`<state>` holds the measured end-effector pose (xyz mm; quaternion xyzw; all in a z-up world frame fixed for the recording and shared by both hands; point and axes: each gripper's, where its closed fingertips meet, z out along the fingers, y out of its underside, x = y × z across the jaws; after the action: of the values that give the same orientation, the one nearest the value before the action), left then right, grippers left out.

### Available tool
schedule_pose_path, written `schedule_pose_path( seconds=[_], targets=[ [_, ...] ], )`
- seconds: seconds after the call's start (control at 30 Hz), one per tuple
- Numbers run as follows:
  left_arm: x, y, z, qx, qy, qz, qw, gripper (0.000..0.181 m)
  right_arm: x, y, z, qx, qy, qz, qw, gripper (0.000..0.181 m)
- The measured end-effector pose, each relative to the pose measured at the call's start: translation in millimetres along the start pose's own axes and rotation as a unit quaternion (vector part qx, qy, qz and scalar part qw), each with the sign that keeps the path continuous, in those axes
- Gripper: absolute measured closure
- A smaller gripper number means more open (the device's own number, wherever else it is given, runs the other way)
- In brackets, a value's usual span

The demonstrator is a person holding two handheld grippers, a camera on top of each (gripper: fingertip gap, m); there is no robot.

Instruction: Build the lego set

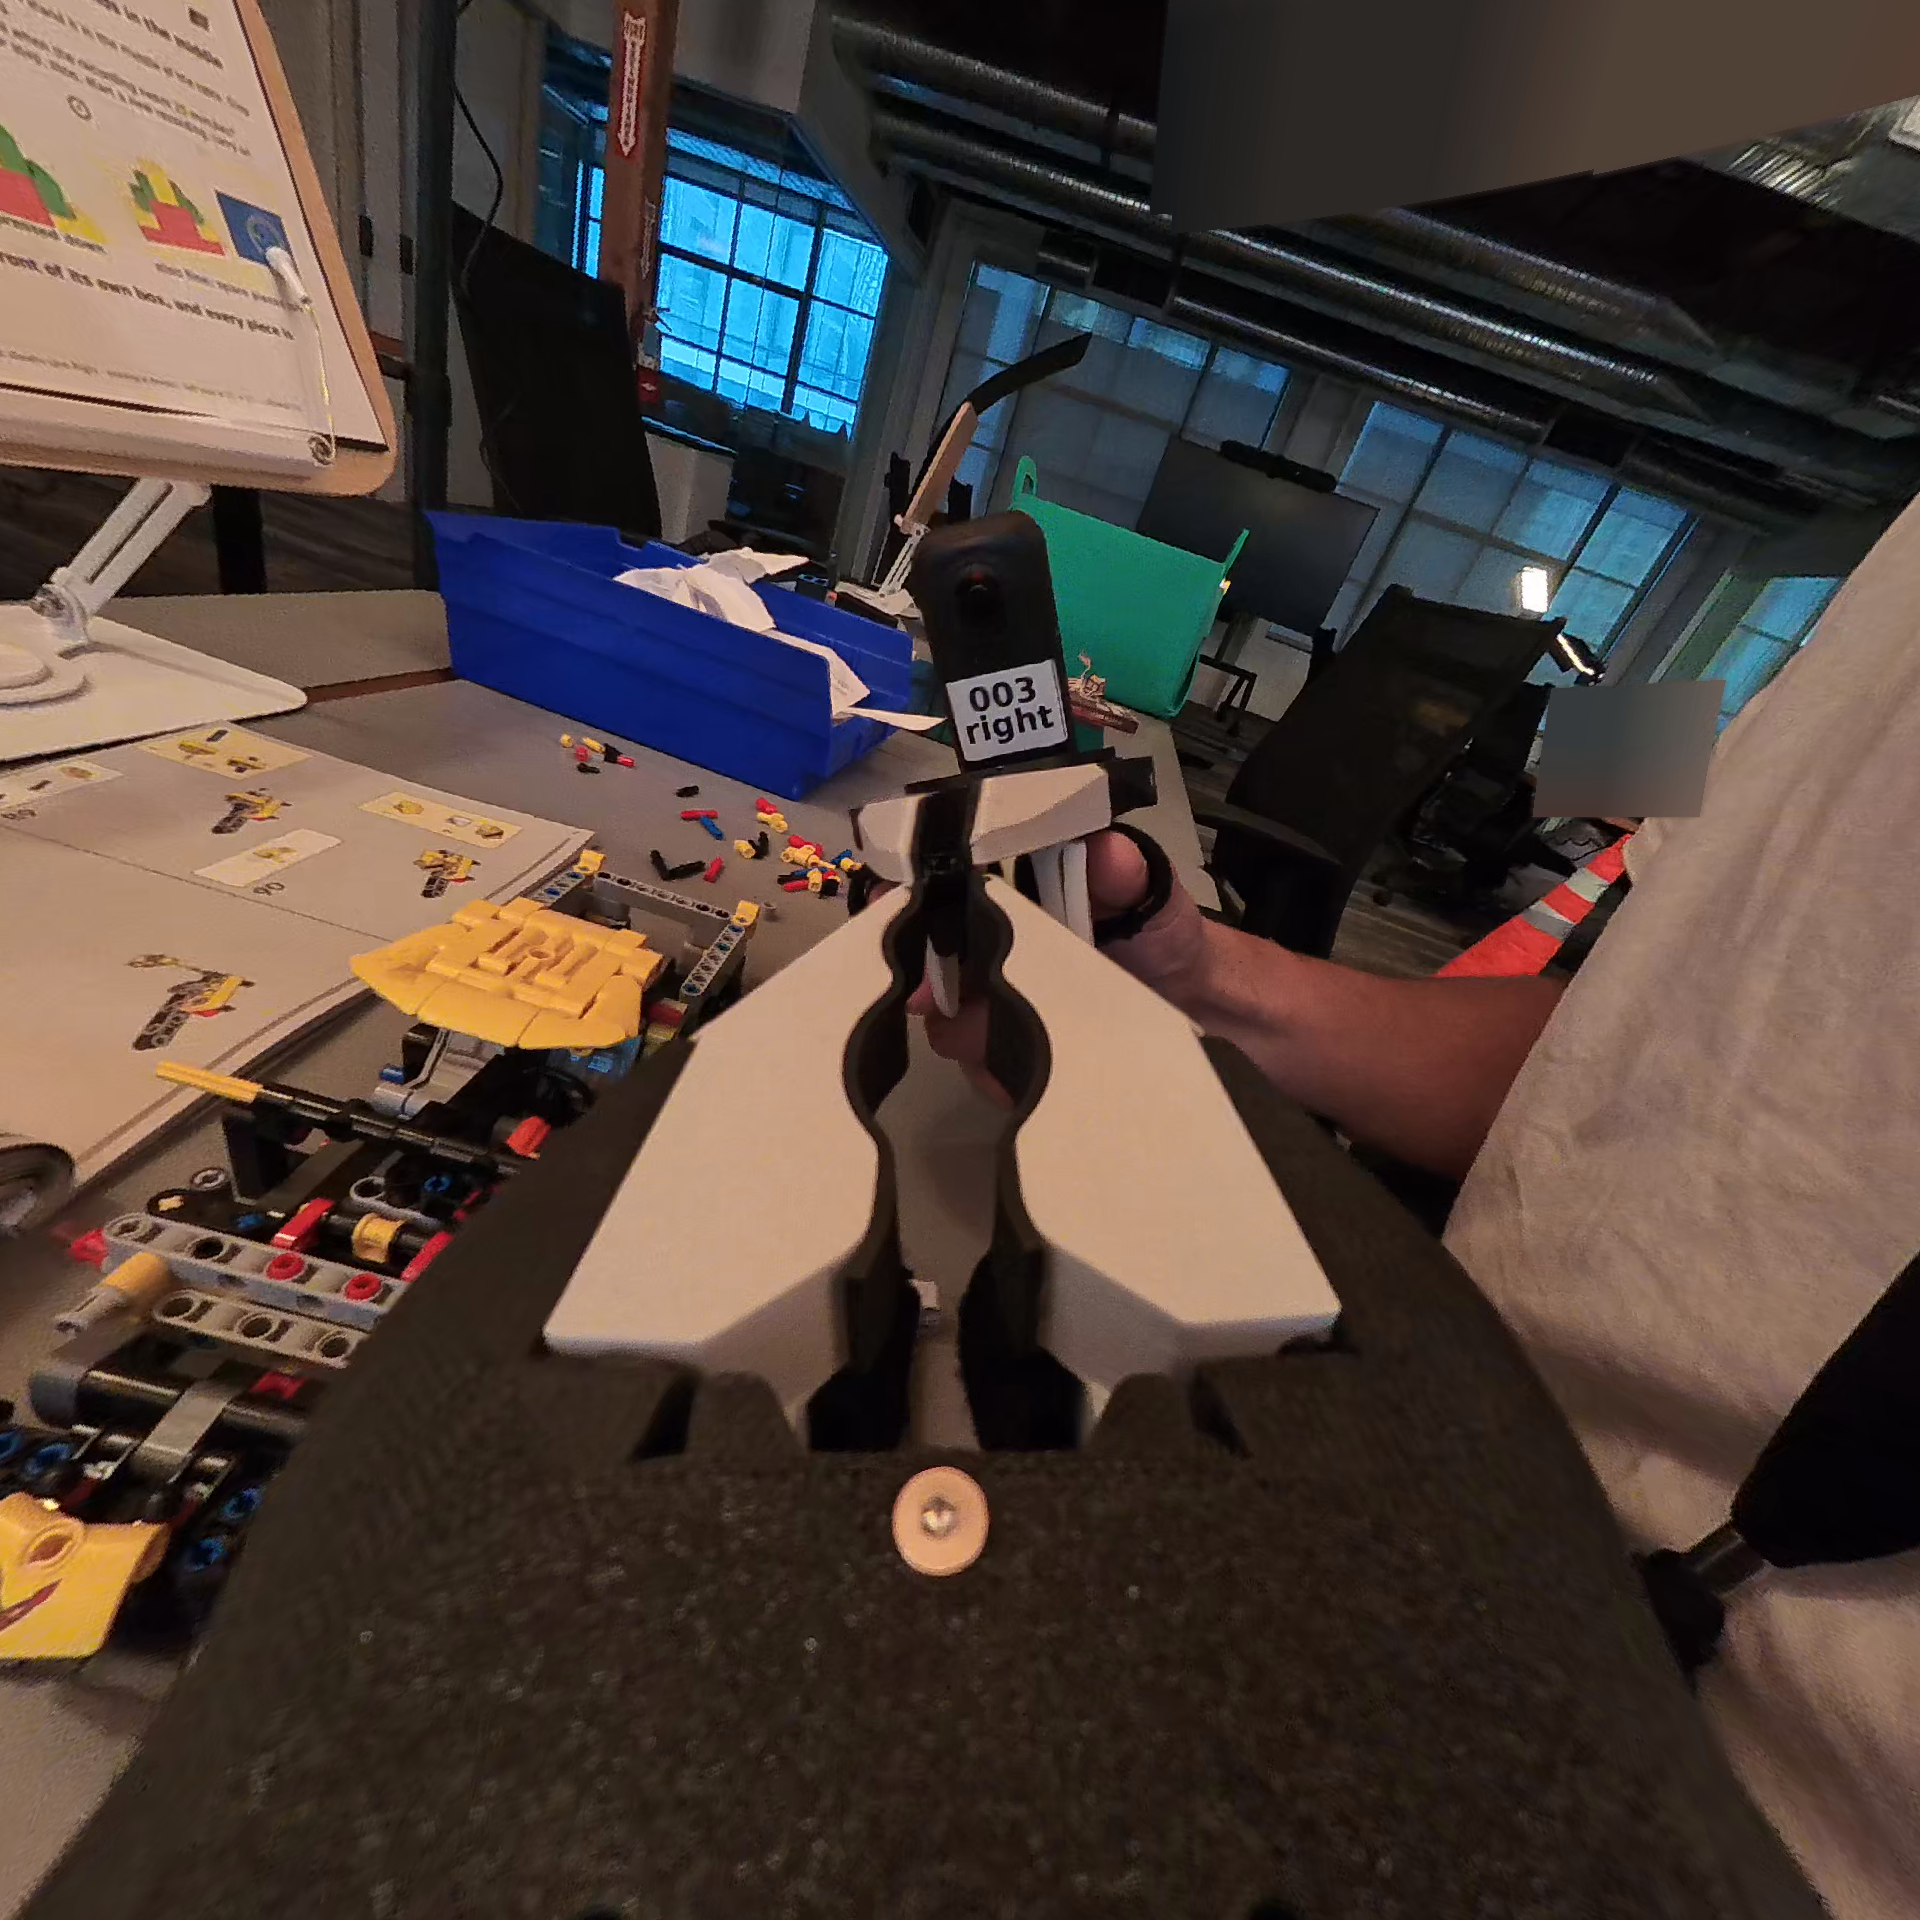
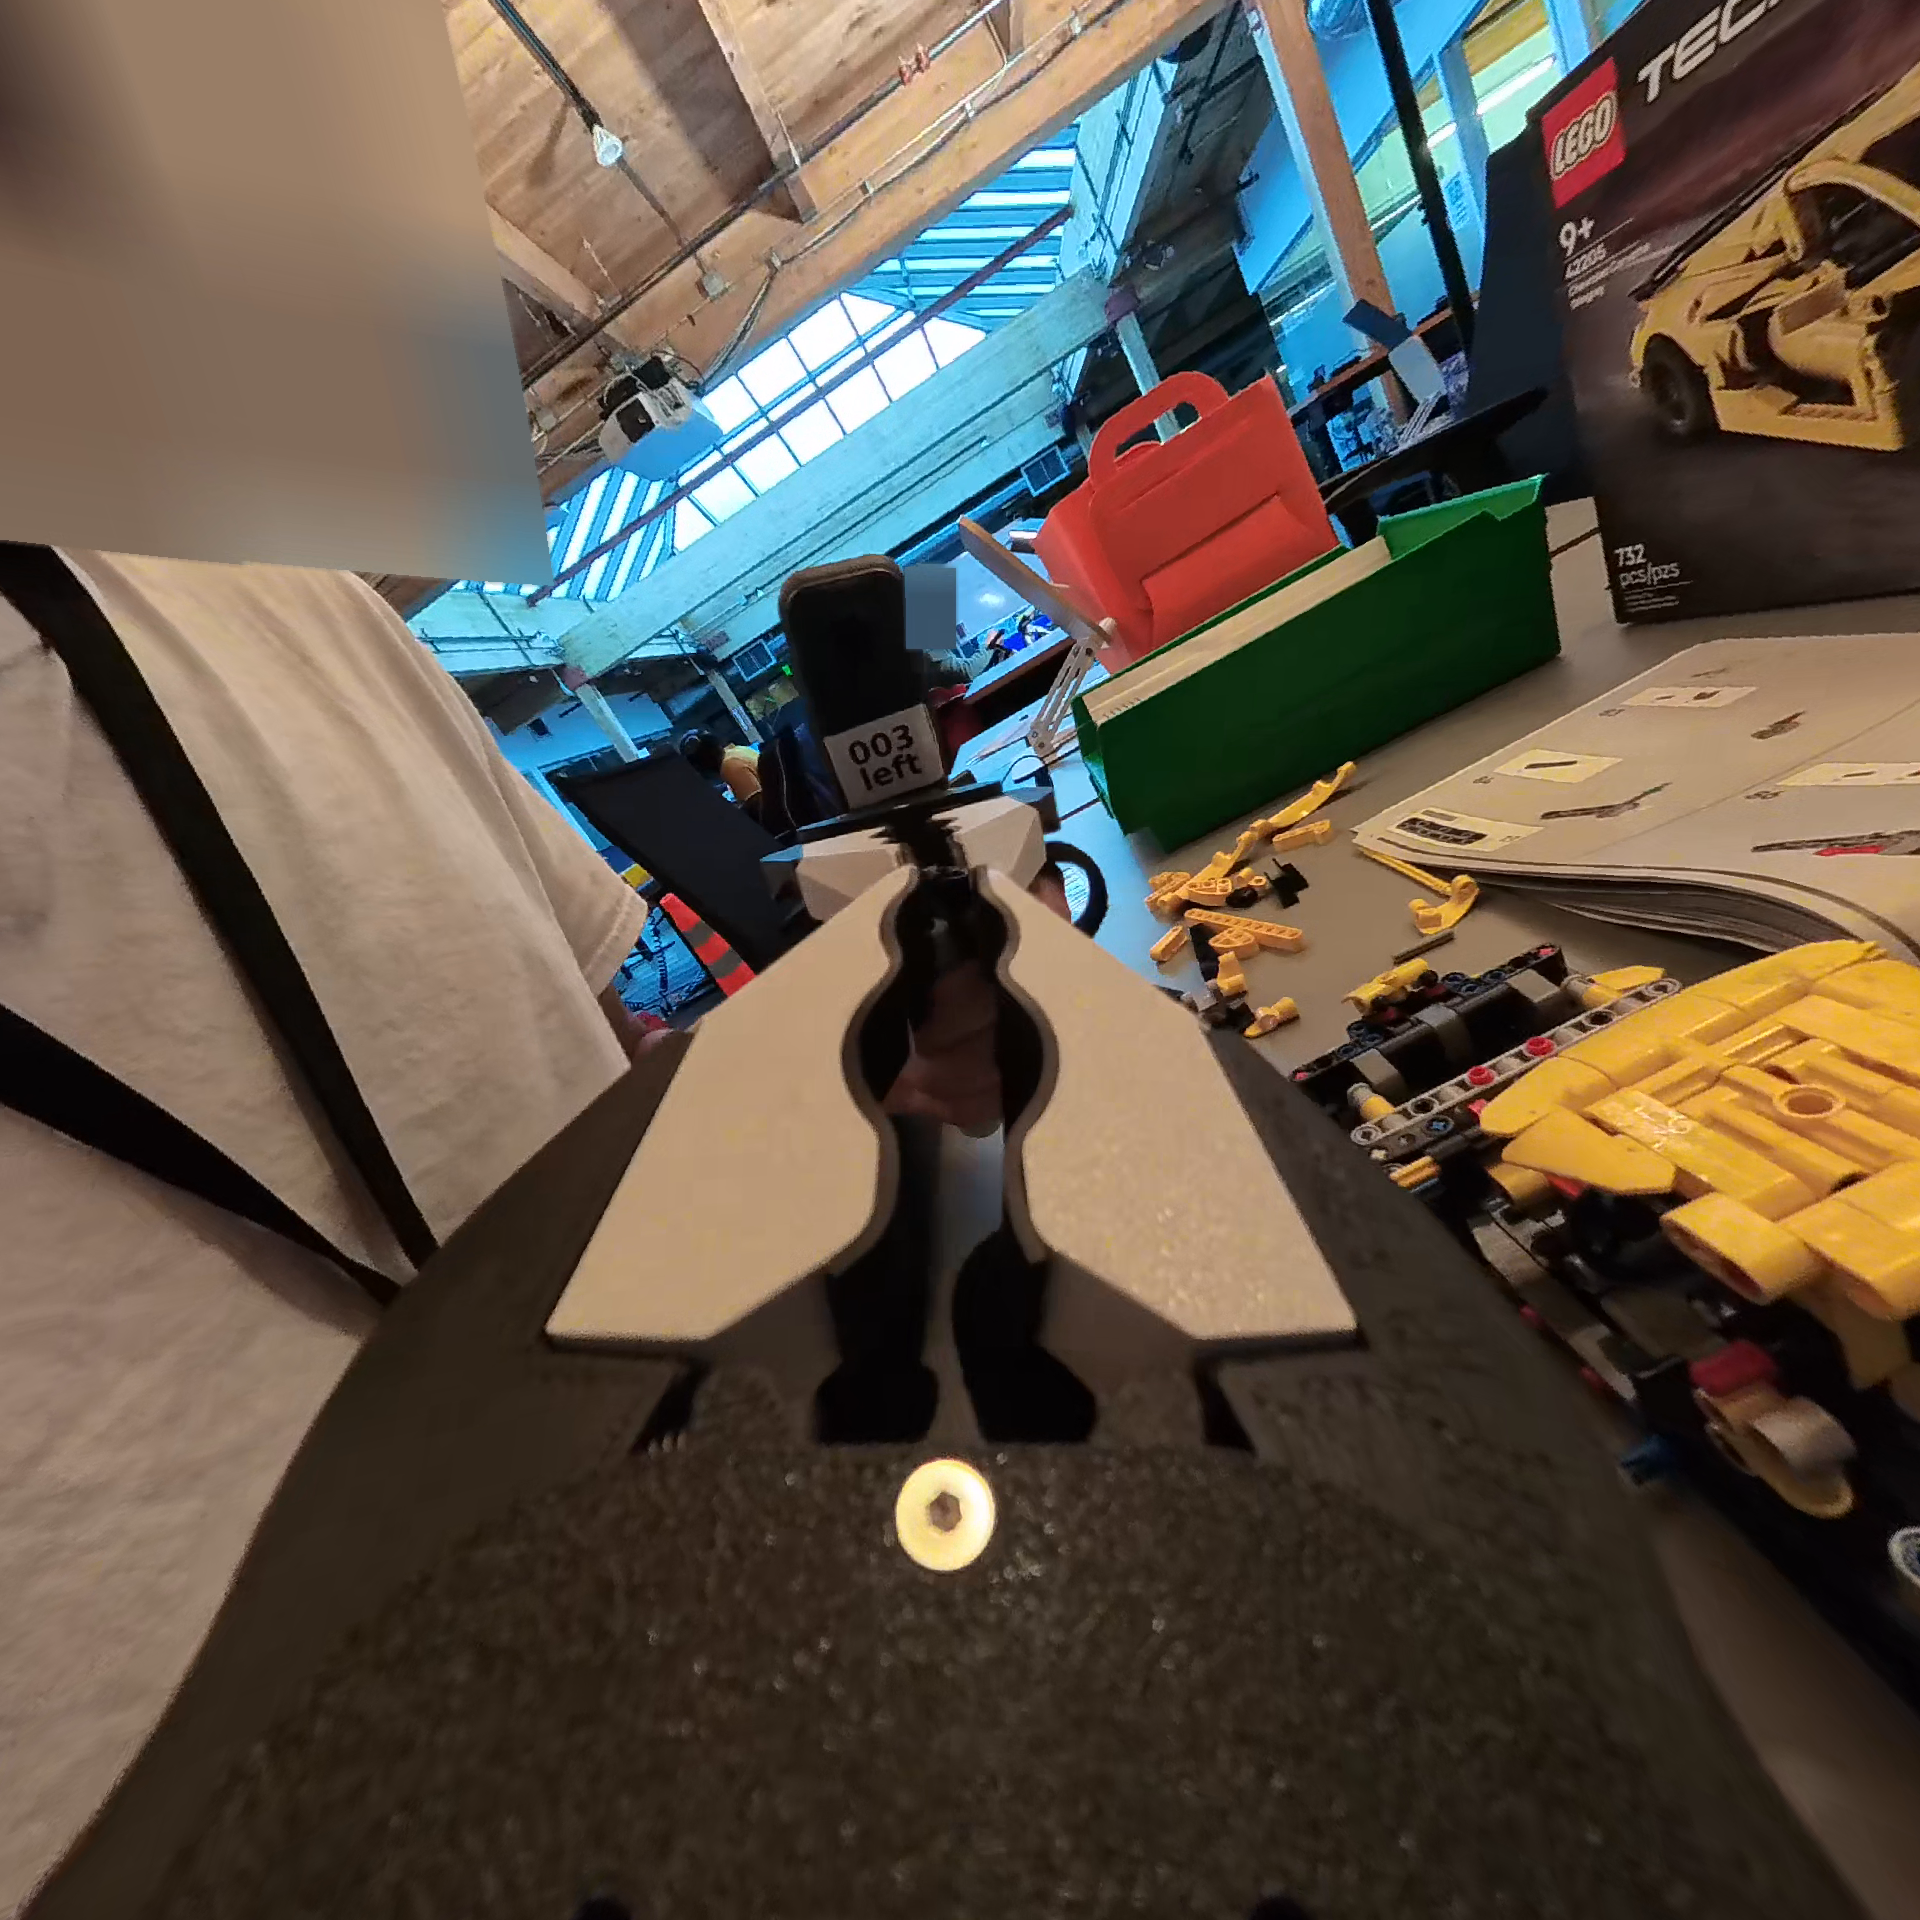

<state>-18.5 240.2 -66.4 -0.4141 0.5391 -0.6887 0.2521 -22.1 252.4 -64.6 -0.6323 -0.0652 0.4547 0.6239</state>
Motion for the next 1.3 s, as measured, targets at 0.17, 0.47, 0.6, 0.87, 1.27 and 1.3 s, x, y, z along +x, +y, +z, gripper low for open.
schedule_pose_path(
  seconds=[0.17,0.47,0.6,0.87,1.27,1.3],
  targets=[
    [4.1,0.8,0.6,0.001,0.012,-0.005,1.000,0.174,-3.7,1.0,-1.2,-0.010,0.000,-0.021,1.000,0.175],
    [-15.7,-1.2,-5.8,0.017,0.018,-0.127,0.992,0.174,9.4,-3.4,-13.9,-0.008,0.042,-0.040,0.998,0.175],
    [-5.3,11.3,0.6,-0.002,0.101,-0.262,0.960,0.160,8.1,-5.2,-12.4,-0.014,0.063,-0.100,0.993,0.176],
    [-13.7,7.8,-7.3,0.032,0.151,-0.391,0.907,0.158,3.2,9.5,-4.6,-0.057,0.073,-0.174,0.980,0.174],
    [-1.8,0.1,-5.2,0.067,0.232,-0.479,0.844,0.173,-0.2,5.3,0.3,-0.043,0.072,-0.203,0.976,0.174],
    [-0.6,-2.5,-5.0,0.076,0.242,-0.487,0.835,0.173,-2.1,3.3,0.6,-0.037,0.070,-0.206,0.975,0.174]
  ],
)
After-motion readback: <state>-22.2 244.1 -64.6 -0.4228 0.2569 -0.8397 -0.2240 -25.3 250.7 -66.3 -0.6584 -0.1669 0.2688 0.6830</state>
